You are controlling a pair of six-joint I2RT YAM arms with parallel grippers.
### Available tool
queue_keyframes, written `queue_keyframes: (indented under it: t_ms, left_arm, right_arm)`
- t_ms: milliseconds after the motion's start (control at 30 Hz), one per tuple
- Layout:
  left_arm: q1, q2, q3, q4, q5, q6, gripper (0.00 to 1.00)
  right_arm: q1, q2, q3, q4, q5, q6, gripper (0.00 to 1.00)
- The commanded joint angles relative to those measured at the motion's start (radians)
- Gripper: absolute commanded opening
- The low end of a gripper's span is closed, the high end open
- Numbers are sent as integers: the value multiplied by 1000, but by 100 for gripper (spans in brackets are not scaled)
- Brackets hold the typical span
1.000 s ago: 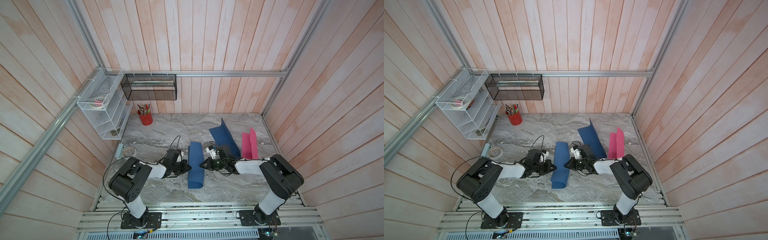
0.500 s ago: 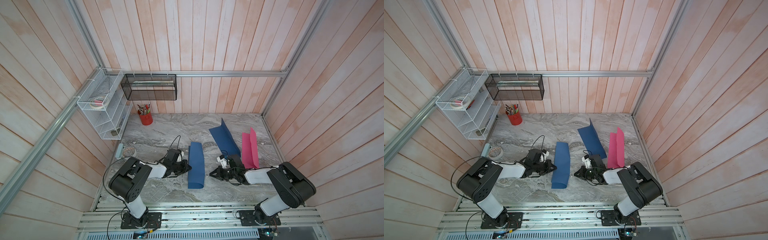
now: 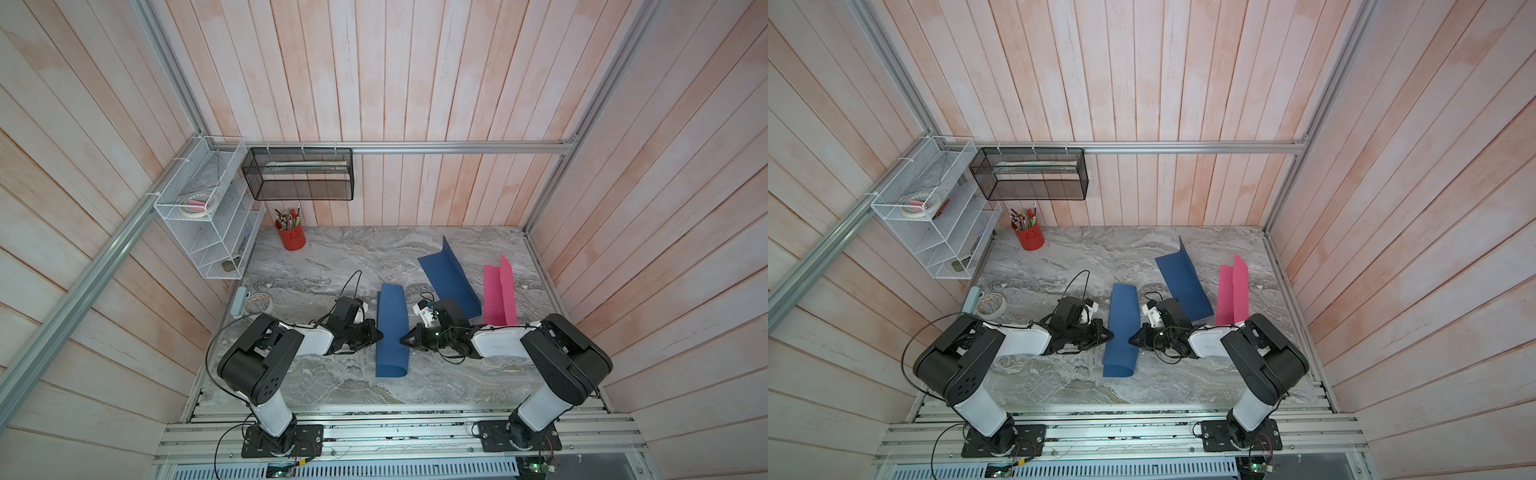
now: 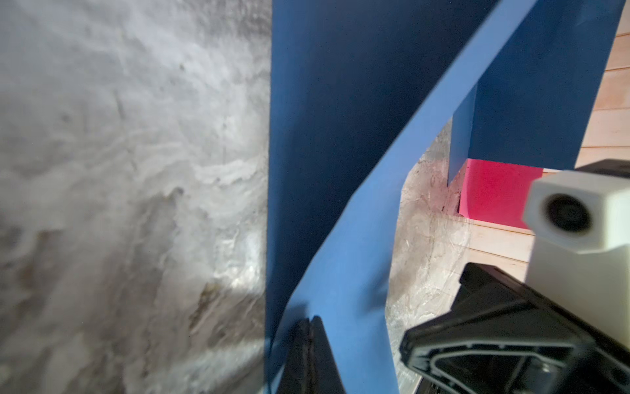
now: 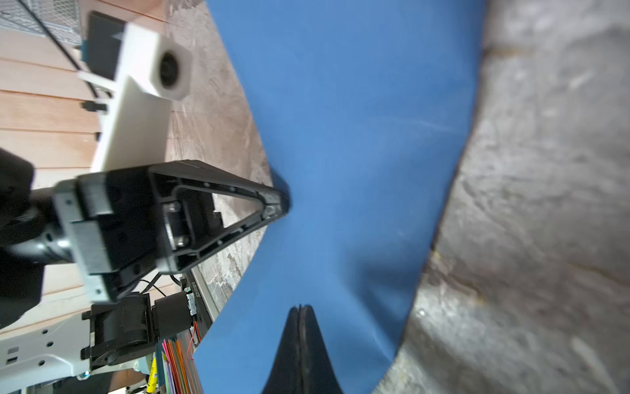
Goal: Fold the rectangular paper in half along the long edge
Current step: Fold the paper at the center of the board.
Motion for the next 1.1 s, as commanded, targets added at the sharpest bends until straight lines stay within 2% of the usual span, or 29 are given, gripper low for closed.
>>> queue_keyframes:
  t_ms: [0, 100, 233, 467, 733, 900, 1067]
  left_arm:
    - [-10, 56, -29, -174, -73, 30, 0]
    - [-9, 57, -26, -180, -73, 33, 0]
    - [-9, 52, -29, -182, -78, 33, 0]
    - [-10, 64, -31, -167, -72, 28, 0]
    - [-11, 70, -30, -164, -70, 25, 0]
    - [-11, 69, -29, -168, -73, 27, 0]
    - [-11, 63, -32, -173, -75, 30, 0]
  right_arm:
    - [-7, 23, -64, 34, 20, 35, 0]
    - [-29, 1, -148, 62, 18, 50, 0]
    - [-69, -79, -221, 6, 33, 30, 0]
    - [-66, -172, -131, -101, 32, -12, 0]
    - [14, -80, -24, -52, 16, 17, 0]
    - [26, -50, -100, 5, 15, 54, 0]
    - [18, -115, -197, -48, 44, 53, 0]
